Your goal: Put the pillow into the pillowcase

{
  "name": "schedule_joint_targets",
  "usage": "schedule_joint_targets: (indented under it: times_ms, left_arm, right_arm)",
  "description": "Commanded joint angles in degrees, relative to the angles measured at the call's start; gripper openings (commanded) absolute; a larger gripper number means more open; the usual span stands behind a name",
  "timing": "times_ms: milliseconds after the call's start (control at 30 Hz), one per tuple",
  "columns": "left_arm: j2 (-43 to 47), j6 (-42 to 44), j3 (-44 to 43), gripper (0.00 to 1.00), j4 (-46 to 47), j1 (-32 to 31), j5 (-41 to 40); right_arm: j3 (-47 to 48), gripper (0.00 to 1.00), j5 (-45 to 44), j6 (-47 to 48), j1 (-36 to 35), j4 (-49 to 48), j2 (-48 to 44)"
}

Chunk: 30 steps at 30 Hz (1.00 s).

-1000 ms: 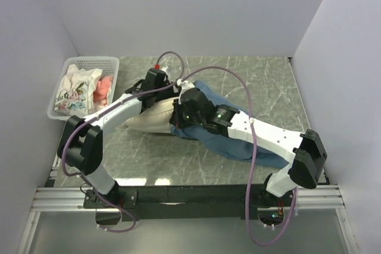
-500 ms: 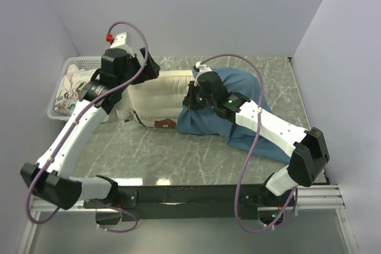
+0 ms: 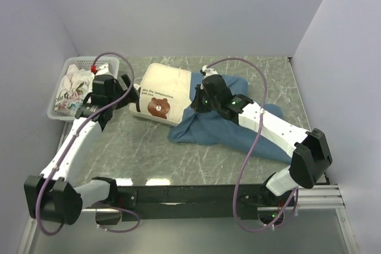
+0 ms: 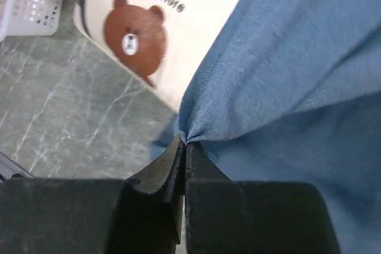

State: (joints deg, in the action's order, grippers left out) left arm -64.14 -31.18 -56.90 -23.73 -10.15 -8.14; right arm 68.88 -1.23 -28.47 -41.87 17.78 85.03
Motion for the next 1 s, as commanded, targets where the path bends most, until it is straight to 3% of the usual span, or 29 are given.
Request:
schedule_joint_targets:
  times_ms: [0, 200, 333, 433, 700, 900, 967]
  left_arm:
    - [-5.80, -1.43, 1.54, 0.99, 9.04, 1.36, 11.21]
    - [-19.16, -3.54, -3.82, 0.99, 12.21, 2.59, 9.99]
    - [-29.26, -1.34, -12.85, 0.99, 10.80, 4.35, 8.49]
    - [-35.67, -0.03, -17.43, 0.99, 12.82, 5.32, 11.91]
    - [-49.40, 0.69, -21.67, 0.99, 21.00, 5.85, 35.62]
    - [-49.59, -4.57, -12.54, 0.99, 32.41, 5.76, 43.29]
    - [-49.15, -7.91, -10.69, 0.82, 37.58, 5.15, 48.99]
  right_arm:
    - [1.78, 0.00, 2.02, 0.17, 2.31, 1.63, -2.86]
    - [7.84, 0.00, 3.43, 1.49, 4.95, 5.68, 2.14]
    - [8.98, 0.00, 5.63, 1.49, 6.36, 5.69, 4.43]
    - [11.26, 0.00, 7.21, 1.84, 8.20, 6.30, 6.98]
    - [25.05, 0.00, 9.15, 4.21, 11.98, 12.96, 18.14]
    - [38.94, 0.00, 9.32, 6.23, 12.16, 19.12, 27.10]
    - [43.51, 0.00, 9.58, 6.41, 12.33, 20.27, 29.82]
